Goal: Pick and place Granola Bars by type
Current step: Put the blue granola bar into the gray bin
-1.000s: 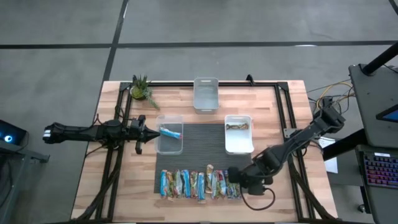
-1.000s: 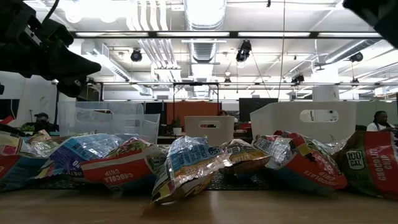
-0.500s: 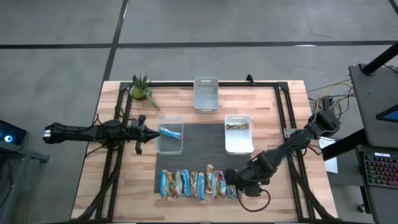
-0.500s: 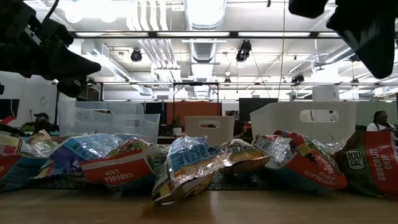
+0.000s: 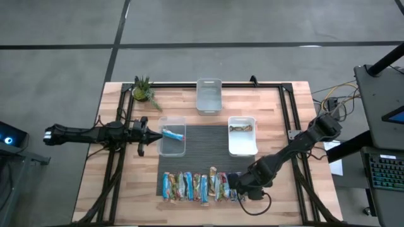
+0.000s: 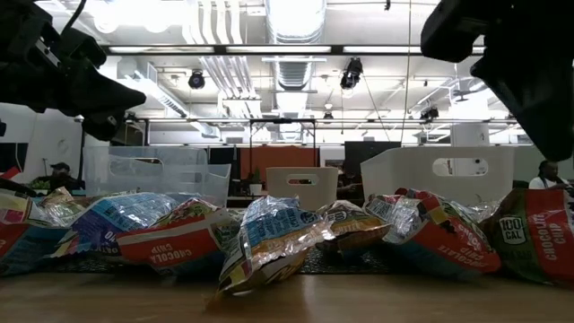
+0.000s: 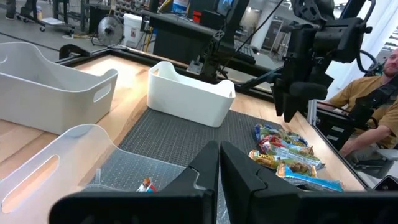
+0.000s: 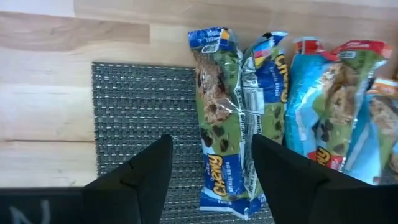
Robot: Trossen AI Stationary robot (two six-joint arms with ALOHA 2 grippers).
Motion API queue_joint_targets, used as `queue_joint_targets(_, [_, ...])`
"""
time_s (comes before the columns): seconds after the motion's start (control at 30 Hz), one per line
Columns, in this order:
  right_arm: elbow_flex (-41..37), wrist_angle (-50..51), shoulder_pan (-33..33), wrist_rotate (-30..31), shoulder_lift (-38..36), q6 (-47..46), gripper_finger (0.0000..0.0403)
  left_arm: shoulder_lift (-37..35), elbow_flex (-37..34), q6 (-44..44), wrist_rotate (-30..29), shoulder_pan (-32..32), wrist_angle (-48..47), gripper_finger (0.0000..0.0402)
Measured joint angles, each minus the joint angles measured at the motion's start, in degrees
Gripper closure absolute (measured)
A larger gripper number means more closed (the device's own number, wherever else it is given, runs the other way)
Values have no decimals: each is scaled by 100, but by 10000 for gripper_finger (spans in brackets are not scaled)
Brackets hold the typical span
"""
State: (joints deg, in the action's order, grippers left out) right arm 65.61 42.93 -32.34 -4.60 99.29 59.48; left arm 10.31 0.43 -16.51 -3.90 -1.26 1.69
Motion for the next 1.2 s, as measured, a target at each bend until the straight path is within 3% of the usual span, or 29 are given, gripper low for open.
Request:
queue_joint_targets(0.33, [-3, -57, 77, 476, 217, -24, 193, 2, 0, 0, 0, 2, 0, 402])
queue_joint_targets(1.2, [-177, -165, 216, 483, 331, 77, 193, 2, -1, 1, 1, 1, 0, 402])
